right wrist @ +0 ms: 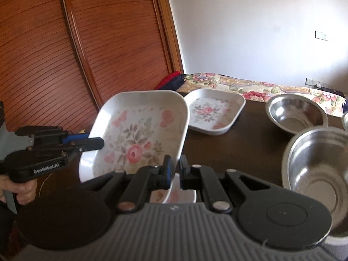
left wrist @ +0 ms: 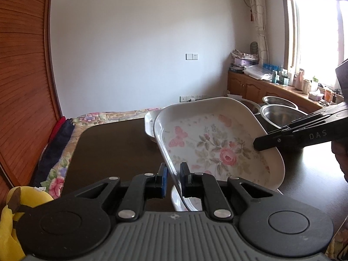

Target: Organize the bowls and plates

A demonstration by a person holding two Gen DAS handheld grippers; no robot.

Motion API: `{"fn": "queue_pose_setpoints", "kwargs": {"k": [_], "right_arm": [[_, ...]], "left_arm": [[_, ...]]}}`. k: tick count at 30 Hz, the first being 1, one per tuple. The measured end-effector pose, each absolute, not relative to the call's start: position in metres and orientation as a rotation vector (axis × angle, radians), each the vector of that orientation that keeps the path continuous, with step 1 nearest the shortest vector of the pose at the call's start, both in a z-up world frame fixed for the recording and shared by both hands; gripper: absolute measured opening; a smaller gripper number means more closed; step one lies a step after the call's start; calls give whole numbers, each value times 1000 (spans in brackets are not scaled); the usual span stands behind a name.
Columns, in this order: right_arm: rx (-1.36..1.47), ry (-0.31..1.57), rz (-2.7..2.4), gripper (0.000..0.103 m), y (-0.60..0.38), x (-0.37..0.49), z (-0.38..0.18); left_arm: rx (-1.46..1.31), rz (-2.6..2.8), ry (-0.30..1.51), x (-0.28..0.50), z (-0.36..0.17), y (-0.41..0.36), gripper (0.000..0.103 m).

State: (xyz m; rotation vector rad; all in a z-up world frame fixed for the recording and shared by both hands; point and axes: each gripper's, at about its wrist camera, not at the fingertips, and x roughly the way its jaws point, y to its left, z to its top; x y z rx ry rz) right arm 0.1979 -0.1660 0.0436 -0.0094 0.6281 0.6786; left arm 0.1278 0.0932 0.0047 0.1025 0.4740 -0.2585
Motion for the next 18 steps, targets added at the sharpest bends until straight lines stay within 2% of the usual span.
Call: {"fn": "queue_pose_setpoints", "kwargs": {"k": [18], "right_arm": [[-1, 661, 687, 9, -175, 184, 36]], "left_arm": [[105, -267, 503, 106, -12, 80, 42]]}}
